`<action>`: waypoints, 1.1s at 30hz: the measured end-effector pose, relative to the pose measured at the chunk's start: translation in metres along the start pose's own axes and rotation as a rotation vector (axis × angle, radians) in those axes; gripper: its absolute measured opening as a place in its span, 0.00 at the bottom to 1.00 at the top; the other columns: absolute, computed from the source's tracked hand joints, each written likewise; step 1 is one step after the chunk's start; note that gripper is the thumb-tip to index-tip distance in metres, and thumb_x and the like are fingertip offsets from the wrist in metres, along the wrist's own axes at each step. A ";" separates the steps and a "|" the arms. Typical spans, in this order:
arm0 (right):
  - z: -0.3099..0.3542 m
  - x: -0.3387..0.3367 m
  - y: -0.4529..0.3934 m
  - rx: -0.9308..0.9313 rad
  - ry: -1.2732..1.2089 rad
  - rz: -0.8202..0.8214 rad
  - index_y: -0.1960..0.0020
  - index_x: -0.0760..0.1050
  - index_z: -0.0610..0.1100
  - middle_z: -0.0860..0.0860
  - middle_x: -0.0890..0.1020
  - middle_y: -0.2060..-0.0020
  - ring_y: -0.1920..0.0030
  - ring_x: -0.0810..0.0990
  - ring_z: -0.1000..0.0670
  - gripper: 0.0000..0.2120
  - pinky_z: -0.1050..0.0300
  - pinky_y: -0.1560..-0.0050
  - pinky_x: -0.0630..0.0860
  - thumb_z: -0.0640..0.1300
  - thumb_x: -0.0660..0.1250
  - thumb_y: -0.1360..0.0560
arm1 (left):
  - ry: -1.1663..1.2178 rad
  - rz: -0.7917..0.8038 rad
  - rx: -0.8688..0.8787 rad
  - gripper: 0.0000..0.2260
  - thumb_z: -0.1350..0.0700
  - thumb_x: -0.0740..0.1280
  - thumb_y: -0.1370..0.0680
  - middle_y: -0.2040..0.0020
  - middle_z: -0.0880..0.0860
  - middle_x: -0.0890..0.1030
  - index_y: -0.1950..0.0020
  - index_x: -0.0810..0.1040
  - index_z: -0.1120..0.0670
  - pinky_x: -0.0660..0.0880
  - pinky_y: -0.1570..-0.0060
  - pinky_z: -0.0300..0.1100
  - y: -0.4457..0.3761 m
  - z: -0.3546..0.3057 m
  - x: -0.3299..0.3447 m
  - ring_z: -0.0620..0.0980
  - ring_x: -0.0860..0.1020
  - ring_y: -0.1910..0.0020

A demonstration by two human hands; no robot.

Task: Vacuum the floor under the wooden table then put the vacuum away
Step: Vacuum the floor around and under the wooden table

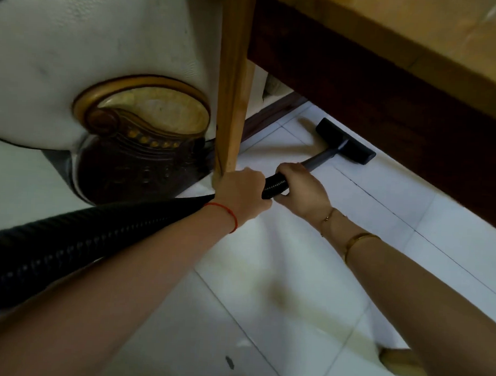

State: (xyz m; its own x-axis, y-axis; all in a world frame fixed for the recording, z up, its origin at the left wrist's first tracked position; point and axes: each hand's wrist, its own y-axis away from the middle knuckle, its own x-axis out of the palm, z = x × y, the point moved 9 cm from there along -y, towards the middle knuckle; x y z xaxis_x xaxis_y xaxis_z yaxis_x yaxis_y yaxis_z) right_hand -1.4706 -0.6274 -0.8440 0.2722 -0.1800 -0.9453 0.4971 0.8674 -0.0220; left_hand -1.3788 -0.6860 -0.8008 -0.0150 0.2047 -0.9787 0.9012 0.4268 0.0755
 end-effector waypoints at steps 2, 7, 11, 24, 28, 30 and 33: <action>0.021 -0.007 0.013 0.018 0.021 0.025 0.48 0.69 0.44 0.48 0.76 0.52 0.49 0.73 0.45 0.18 0.49 0.61 0.76 0.48 0.73 0.33 | -0.013 0.055 -0.037 0.14 0.46 0.64 0.23 0.53 0.54 0.78 0.48 0.75 0.56 0.68 0.61 0.40 0.019 0.004 -0.012 0.51 0.77 0.57; 0.077 -0.036 0.052 0.080 -0.025 0.051 0.40 0.68 0.43 0.45 0.75 0.43 0.41 0.72 0.42 0.25 0.48 0.57 0.78 0.51 0.72 0.32 | -0.101 0.145 -0.105 0.14 0.45 0.62 0.22 0.55 0.53 0.77 0.47 0.74 0.55 0.69 0.60 0.41 0.069 0.009 -0.055 0.52 0.79 0.55; 0.122 -0.067 0.077 0.076 -0.035 0.076 0.42 0.69 0.44 0.46 0.76 0.46 0.44 0.73 0.43 0.22 0.51 0.61 0.77 0.51 0.71 0.31 | -0.061 0.174 -0.135 0.14 0.45 0.65 0.23 0.54 0.52 0.78 0.48 0.73 0.55 0.69 0.60 0.42 0.110 0.013 -0.096 0.52 0.79 0.55; 0.233 -0.130 0.143 0.133 -0.104 0.370 0.46 0.70 0.44 0.46 0.78 0.50 0.52 0.78 0.43 0.16 0.51 0.56 0.77 0.45 0.70 0.31 | -0.007 0.312 -0.113 0.09 0.48 0.63 0.23 0.59 0.50 0.78 0.50 0.74 0.54 0.67 0.65 0.40 0.212 0.011 -0.191 0.49 0.72 0.66; 0.251 -0.130 0.157 0.148 -0.082 0.411 0.46 0.69 0.43 0.45 0.77 0.49 0.51 0.78 0.43 0.14 0.52 0.56 0.76 0.44 0.68 0.29 | 0.022 0.412 -0.094 0.08 0.52 0.63 0.24 0.57 0.50 0.78 0.49 0.72 0.54 0.66 0.66 0.38 0.234 0.013 -0.198 0.48 0.73 0.64; 0.253 -0.132 0.160 0.162 -0.081 0.402 0.47 0.69 0.43 0.45 0.77 0.50 0.52 0.79 0.43 0.13 0.53 0.57 0.76 0.44 0.67 0.28 | 0.058 0.448 -0.110 0.07 0.53 0.64 0.24 0.58 0.50 0.77 0.49 0.72 0.54 0.65 0.68 0.38 0.237 0.013 -0.199 0.48 0.72 0.65; 0.246 -0.137 0.162 0.184 -0.082 0.391 0.47 0.69 0.42 0.45 0.77 0.51 0.53 0.79 0.43 0.11 0.54 0.59 0.74 0.43 0.66 0.27 | 0.073 0.459 -0.124 0.07 0.54 0.64 0.25 0.61 0.49 0.74 0.50 0.72 0.54 0.64 0.69 0.38 0.231 0.008 -0.201 0.48 0.72 0.65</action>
State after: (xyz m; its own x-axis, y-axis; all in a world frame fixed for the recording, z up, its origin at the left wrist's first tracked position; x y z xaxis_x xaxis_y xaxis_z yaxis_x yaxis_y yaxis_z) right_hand -1.2243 -0.5766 -0.6383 0.5301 0.1031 -0.8417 0.4798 0.7820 0.3980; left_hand -1.1640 -0.6358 -0.5879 0.3376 0.4562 -0.8234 0.7637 0.3786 0.5229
